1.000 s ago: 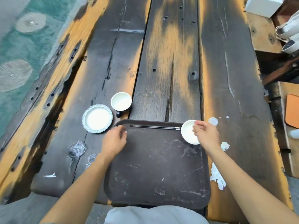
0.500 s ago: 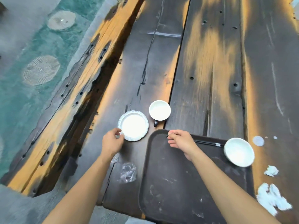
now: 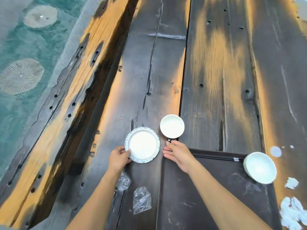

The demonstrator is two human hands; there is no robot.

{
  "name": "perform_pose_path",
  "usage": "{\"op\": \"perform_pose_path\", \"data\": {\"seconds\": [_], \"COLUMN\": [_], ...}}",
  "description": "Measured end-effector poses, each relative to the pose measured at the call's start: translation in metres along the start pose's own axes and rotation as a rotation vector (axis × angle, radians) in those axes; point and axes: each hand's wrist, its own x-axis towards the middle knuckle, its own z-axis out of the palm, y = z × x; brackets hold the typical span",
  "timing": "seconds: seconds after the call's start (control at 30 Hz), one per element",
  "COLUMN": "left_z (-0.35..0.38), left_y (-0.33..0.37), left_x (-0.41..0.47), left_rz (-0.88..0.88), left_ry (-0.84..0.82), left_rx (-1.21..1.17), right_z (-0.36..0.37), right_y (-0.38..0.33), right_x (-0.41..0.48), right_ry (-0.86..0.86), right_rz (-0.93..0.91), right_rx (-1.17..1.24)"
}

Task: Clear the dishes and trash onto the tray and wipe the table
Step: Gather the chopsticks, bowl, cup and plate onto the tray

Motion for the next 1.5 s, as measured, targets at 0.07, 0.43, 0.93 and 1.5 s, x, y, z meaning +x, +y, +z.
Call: {"op": "perform_pose_path", "data": {"seconds": [0.07,0.43,0.93,1.5], "left_z": [0.000,-0.012,0.018,0.109], "left_y": [-0.002,-0.003,-0.018,-0.088], "left_x": [0.006,0.003,-0.073,-0.135], "left_rz": [-0.006,0.103,0.193,-0.003], "left_ry": [-0.004,-0.038,-0.044,0.030], "left_rx": [-0.042,-0.068,-0.082,-0.197], "right_z": [0.002,-0.001,-0.045,-0.124], "right_y": [0.000,-0.024,-0.006,0.076], "right_x": [0.005,0.002,-0.071,-0.130], "right_ry": [0.032,0.140,0.075,0.104], "right_rz": [-0.022,-0.120,-0.172,-0.184], "right_rx": [0.017,0.140,0.309,0.347]}}
